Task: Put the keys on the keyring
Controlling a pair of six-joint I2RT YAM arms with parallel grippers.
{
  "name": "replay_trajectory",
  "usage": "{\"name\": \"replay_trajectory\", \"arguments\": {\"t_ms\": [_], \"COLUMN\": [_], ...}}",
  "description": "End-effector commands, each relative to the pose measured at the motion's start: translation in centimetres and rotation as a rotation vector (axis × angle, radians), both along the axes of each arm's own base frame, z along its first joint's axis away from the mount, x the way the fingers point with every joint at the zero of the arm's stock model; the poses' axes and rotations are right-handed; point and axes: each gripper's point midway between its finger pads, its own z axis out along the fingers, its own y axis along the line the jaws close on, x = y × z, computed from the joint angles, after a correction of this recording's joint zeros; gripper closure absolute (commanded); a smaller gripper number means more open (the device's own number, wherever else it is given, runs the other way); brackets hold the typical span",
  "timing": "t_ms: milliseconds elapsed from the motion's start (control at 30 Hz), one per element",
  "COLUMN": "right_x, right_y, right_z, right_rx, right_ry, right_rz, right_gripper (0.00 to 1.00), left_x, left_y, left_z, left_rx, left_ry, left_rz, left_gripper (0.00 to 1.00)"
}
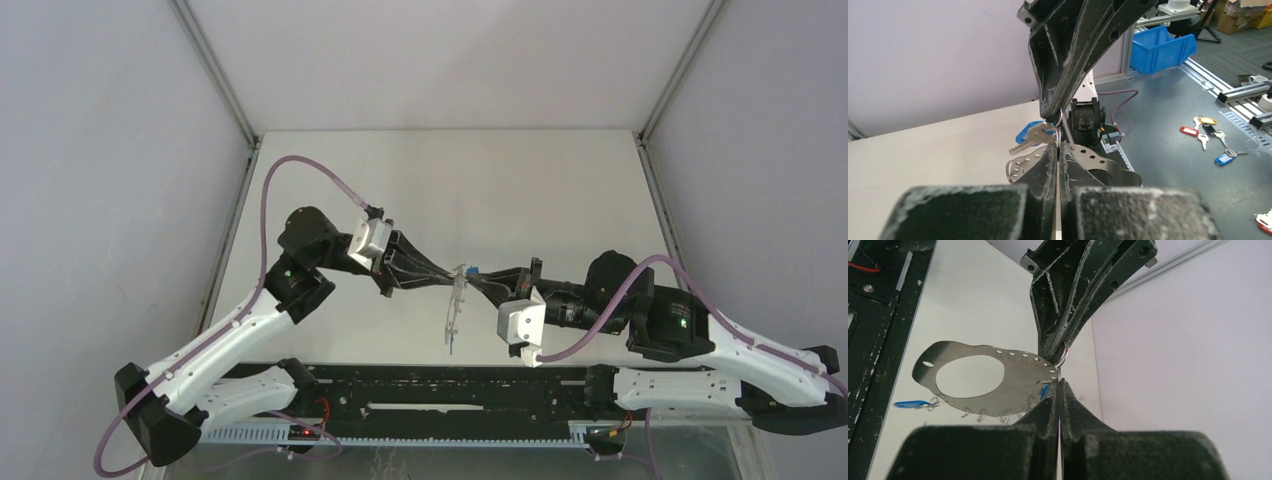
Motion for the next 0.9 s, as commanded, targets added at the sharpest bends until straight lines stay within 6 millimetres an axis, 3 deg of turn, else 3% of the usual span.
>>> {"name": "replay_trajectory", "arguments": {"t_ms": [0,867], "right_x": [-0.3,-0.7], "right_y": [0.1,0.3], "right_z": [1.6,2.0], "right_rx": [0.059,0.075], "right_ry": [0.012,-0.014], "right_rz": [0.041,0.065], "right_gripper": [1.0,1.0], "left_x": [-1.1,-1.4], "left_y": [0.7,0.6], "left_z": [4.7,3.9], "left_rx": [-0.106,-0.086], "left_ry": [-0.104,-0.095], "left_rz": [-0.028,-0.05], "left_gripper": [1.0,1.0]}}
